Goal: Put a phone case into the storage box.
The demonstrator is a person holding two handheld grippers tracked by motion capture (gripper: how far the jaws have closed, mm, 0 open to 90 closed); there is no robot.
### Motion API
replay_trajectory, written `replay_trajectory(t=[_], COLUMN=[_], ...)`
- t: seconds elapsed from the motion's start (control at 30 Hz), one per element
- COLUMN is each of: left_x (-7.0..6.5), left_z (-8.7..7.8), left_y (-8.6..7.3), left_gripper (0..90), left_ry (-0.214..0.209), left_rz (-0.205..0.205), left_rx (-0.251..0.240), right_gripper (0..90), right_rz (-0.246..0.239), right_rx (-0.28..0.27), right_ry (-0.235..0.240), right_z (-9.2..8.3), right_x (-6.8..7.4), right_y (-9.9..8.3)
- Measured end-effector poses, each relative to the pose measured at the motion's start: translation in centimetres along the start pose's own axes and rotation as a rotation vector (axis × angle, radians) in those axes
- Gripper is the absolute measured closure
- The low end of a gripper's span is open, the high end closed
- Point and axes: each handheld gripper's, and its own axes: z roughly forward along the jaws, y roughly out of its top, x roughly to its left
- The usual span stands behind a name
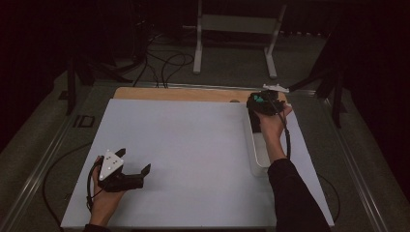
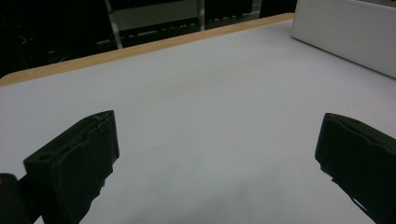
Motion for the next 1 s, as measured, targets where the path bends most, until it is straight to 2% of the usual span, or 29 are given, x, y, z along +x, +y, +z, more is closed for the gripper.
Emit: replay_trajectory(t=[0.33,0.6,0.7,1.0], left_x=[-0.05,-0.11,-0.21,-0.25], left_z=[0.01,0.05,0.09,0.13], left_y=[0.01,0.02,0.04,0.05], left_gripper=[0.3,0.4,0.4,0.3], left_ry=[-0.002,-0.005,-0.005,-0.004], left_rz=[0.001,0.004,0.008,0.01], left_rx=[0.001,0.006,0.007,0.011], right_gripper=[12.0,7.5,7.3,7.4], right_rz=[0.005,0.019,0.003,0.018], right_rx=[-0.007,-0.011,-0.009,-0.01], right_ry=[0.008,0.043,0.042,0.084], right_z=[-0.13,-0.32,-0.44,-0.8], right_x=[-0.08,-0.42,-0.49,-0.92], right_y=[-0.16,-0.34,-0.36,-0.23])
